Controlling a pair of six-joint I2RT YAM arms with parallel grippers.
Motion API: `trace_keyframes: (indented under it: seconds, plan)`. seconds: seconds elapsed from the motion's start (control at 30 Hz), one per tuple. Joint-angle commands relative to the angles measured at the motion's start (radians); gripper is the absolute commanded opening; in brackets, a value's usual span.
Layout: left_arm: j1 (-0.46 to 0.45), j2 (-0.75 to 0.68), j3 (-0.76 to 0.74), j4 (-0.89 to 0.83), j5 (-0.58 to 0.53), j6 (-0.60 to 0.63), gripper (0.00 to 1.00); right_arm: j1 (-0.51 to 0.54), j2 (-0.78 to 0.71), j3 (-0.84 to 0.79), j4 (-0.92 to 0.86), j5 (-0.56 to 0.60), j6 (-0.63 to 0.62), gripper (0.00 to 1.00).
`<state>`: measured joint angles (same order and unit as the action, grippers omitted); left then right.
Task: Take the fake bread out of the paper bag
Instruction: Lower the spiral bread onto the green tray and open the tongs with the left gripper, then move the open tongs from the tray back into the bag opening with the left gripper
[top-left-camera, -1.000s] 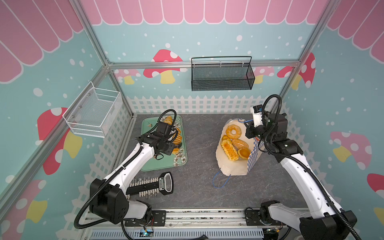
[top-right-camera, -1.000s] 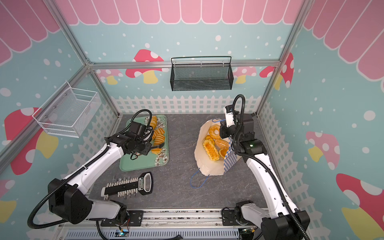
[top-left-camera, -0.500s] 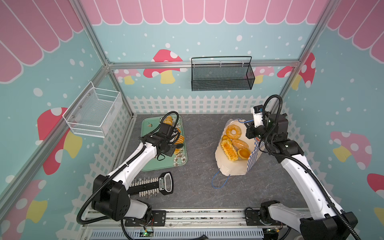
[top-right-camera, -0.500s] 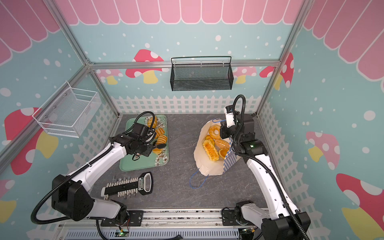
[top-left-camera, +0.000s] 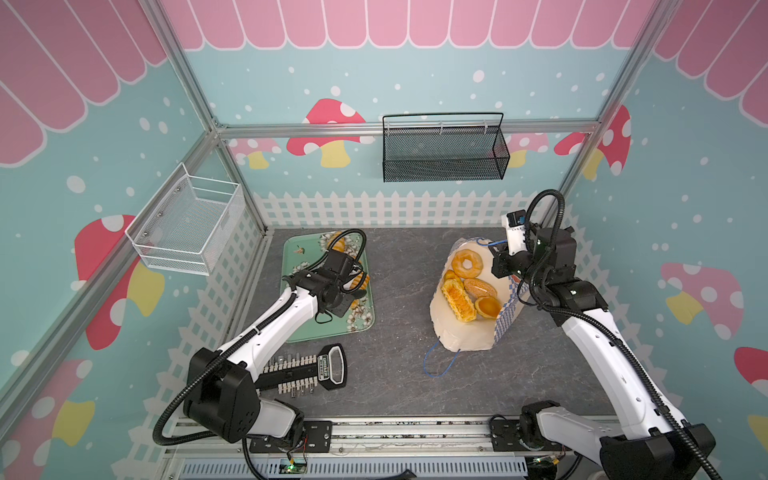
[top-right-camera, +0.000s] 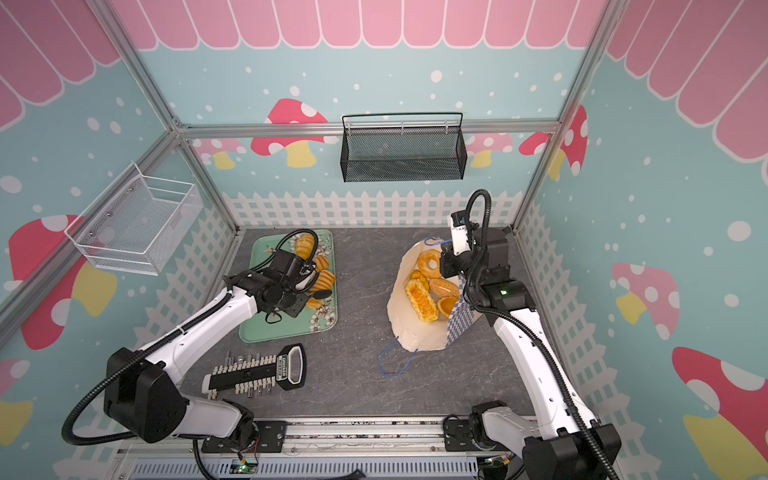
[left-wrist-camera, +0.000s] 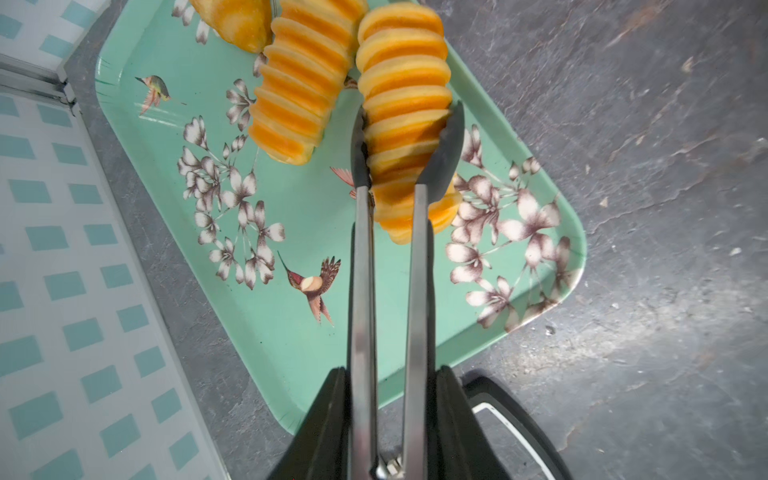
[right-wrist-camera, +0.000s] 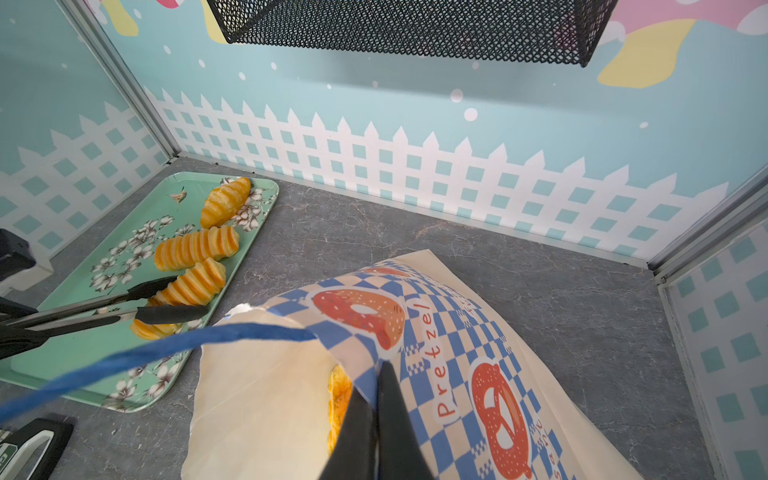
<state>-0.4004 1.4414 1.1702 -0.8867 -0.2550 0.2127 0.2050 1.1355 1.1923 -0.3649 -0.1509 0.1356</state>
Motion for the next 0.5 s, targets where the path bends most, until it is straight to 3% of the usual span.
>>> trace_keyframes:
  seconds: [0.0, 0.47]
  plan:
    - [-0.005, 0.015, 0.015, 0.031, -0.100, 0.009, 0.39, 0.005, -0.023, 0.008, -0.003, -0.009, -0.002, 0.00]
    - [-0.034, -0.086, 0.070, -0.034, -0.026, 0.005, 0.43, 0.005, -0.019, 0.007, -0.002, -0.015, -0.001, 0.00]
